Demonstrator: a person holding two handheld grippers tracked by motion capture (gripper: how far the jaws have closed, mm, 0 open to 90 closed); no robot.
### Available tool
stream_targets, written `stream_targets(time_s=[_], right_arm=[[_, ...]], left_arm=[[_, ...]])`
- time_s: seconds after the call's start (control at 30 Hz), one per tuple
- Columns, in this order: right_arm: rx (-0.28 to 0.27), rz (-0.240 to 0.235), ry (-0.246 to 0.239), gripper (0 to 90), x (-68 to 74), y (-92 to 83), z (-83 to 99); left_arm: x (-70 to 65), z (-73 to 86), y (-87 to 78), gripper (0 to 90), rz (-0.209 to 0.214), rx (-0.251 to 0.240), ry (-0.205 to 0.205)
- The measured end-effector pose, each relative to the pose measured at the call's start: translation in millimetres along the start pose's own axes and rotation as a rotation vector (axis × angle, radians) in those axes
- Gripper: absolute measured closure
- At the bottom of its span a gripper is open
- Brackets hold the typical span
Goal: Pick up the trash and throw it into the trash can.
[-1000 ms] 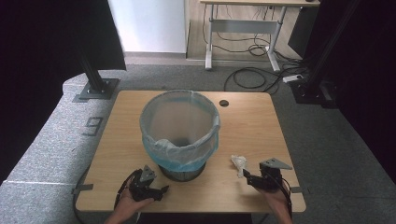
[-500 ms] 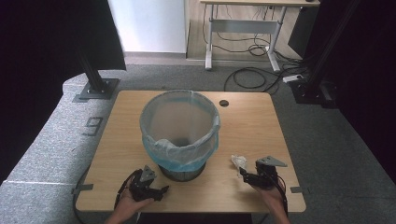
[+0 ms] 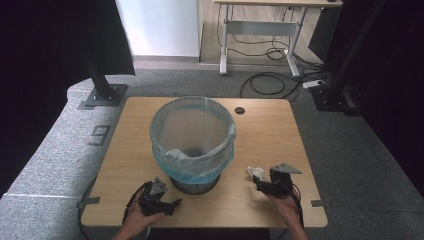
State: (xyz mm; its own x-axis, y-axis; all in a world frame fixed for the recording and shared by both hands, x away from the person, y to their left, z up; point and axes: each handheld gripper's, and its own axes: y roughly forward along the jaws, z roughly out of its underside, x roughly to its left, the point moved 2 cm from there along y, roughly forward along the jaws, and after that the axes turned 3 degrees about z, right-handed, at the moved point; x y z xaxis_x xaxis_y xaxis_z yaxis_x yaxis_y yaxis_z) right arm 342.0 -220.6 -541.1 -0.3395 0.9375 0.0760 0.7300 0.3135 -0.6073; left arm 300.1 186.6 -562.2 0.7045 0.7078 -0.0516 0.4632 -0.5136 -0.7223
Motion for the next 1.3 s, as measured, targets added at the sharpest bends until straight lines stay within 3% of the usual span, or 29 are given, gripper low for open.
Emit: stream_targets(time_s=[0.63,0.87,1.07,1.3], right_arm=[[0.027,0.009,0.003,23.6,4.6,25.1,-5.5],[0.046,0.009,0.011,27.9,3.0,36.3,-5.8],[0.060,0.035,-0.009,35.6,1.3,39.2,-3.8],[0.066,0.101,-0.013,54.4,-6.2,34.9,-2.0]], left_arm=[[-0.3,0.0,0.0,14.2,0.001,0.000,0.002],[-0.5,-0.1,-0.1,14.2,0.003,0.003,0.003],[-0.6,-0.1,0.0,14.2,0.004,0.003,0.004],[-0.8,-0.1,0.0,14.2,0.005,0.003,0.006]])
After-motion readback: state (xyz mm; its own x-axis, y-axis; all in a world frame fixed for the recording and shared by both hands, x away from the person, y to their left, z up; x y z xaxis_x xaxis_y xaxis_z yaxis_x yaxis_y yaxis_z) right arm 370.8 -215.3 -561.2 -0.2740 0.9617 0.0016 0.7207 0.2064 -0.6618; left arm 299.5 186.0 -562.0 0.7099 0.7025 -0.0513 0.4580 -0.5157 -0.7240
